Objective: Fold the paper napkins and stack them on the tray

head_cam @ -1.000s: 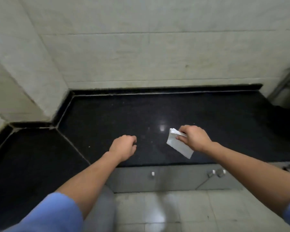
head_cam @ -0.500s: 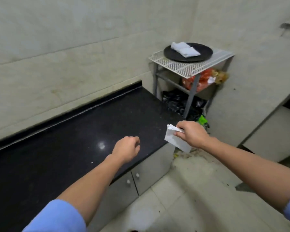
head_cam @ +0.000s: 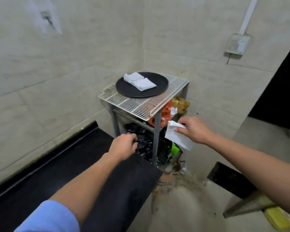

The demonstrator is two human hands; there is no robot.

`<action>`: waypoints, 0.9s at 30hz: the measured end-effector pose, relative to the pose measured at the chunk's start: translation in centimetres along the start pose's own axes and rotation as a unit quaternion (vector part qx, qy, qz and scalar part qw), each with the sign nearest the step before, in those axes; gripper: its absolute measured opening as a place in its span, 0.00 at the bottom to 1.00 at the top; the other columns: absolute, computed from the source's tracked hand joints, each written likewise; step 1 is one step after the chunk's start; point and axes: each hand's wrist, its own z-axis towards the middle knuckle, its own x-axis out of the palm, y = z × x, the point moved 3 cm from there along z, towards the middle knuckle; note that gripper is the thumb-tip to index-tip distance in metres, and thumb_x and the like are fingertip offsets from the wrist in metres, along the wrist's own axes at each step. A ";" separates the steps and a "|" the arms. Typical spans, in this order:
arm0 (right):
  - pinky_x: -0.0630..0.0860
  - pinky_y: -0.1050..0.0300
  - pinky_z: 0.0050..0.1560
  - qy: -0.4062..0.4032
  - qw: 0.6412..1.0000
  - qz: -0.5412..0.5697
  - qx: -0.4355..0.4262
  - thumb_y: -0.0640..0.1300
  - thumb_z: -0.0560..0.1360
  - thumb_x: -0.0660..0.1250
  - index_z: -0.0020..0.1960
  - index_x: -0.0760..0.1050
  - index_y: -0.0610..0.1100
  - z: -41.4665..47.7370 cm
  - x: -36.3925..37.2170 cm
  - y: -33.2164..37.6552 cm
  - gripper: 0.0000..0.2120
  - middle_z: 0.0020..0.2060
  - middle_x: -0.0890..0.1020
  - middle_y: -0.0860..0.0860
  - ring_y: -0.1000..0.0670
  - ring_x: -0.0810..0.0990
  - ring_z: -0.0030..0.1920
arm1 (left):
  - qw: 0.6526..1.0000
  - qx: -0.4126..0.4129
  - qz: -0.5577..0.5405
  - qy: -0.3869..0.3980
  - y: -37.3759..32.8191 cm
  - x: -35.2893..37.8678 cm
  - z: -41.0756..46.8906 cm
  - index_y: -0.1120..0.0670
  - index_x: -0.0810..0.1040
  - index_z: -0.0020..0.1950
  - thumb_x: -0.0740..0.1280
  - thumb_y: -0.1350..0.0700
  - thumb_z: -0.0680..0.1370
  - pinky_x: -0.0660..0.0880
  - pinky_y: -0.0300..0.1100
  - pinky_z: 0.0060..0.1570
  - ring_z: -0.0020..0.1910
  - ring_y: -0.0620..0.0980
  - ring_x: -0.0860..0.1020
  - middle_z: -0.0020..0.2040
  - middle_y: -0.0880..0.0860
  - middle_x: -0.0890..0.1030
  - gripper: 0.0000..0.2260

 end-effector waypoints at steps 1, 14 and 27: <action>0.68 0.50 0.37 -0.014 1.000 -0.007 -0.002 0.52 0.75 0.69 0.39 0.70 0.49 2.0 -1.3 -0.1 0.11 0.37 0.77 0.50 0.43 0.78 0.42 | 1.000 0.006 -0.001 -0.006 0.3 -0.7 2.1 0.52 0.76 0.53 0.63 0.52 0.77 0.75 0.47 0.43 0.49 0.54 0.78 0.49 0.51 0.81 0.08; 0.73 0.50 0.44 -0.054 0.994 -0.033 -0.091 0.49 0.77 0.65 0.53 0.78 0.49 25.6 -6.8 -3.2 0.07 0.49 0.82 0.48 0.43 0.78 0.50 | 0.997 -0.033 -0.016 -0.064 4.5 -2.4 19.2 0.53 0.77 0.48 0.63 0.53 0.75 0.75 0.48 0.44 0.47 0.53 0.78 0.46 0.51 0.80 0.06; 0.69 0.54 0.44 0.152 0.943 -0.078 -0.284 0.47 0.76 0.65 0.47 0.73 0.52 48.4 -1.2 -5.0 0.00 0.45 0.76 0.54 0.47 0.75 0.48 | 0.976 -0.196 0.037 -0.085 5.8 0.3 31.2 0.50 0.76 0.54 0.62 0.51 0.77 0.70 0.48 0.54 0.51 0.51 0.74 0.50 0.50 0.77 0.08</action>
